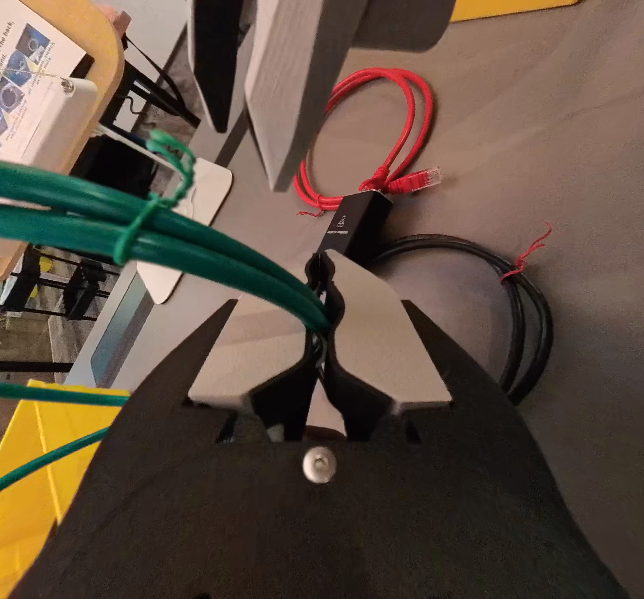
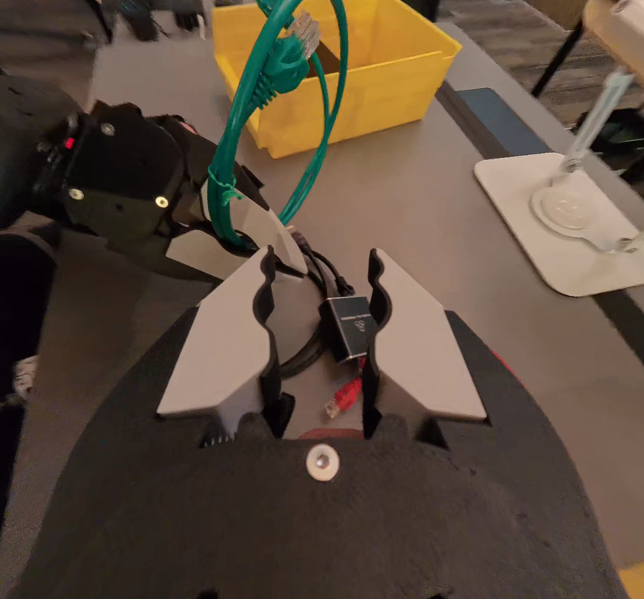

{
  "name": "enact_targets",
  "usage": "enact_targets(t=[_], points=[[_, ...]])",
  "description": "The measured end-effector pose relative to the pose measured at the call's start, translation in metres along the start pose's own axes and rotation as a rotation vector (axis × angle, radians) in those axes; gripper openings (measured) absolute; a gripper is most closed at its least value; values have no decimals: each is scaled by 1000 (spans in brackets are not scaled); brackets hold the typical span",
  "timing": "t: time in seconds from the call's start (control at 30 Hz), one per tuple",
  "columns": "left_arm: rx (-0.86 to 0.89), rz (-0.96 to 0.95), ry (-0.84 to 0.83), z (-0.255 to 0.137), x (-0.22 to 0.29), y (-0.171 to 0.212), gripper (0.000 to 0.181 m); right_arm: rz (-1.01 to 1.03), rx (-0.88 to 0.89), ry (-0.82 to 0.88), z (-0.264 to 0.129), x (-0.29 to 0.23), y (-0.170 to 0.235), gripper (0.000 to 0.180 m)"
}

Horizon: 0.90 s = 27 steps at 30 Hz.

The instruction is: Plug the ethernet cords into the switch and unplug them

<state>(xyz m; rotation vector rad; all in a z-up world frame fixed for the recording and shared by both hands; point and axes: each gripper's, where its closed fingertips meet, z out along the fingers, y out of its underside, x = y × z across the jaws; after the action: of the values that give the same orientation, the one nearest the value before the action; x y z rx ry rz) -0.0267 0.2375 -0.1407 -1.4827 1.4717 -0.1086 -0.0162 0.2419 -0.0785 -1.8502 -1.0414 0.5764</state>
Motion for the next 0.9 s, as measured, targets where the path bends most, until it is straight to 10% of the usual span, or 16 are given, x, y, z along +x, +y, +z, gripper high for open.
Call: enact_targets(t=[0.37, 0.6, 0.77, 0.9], points=[[-103, 219, 76, 4, 26, 8, 0, 86, 168, -226, -4, -46, -28, 43], [-148, 293, 108, 6, 39, 9, 4, 49, 134, -234, 7, -53, -18, 4], [-62, 241, 134, -6, 34, -10, 54, 80, 206, -150, -16, -28, -25, 0], [1, 169, 213, -28, 37, -27, 60, 115, 214, -72, -36, -4, -21, 0]])
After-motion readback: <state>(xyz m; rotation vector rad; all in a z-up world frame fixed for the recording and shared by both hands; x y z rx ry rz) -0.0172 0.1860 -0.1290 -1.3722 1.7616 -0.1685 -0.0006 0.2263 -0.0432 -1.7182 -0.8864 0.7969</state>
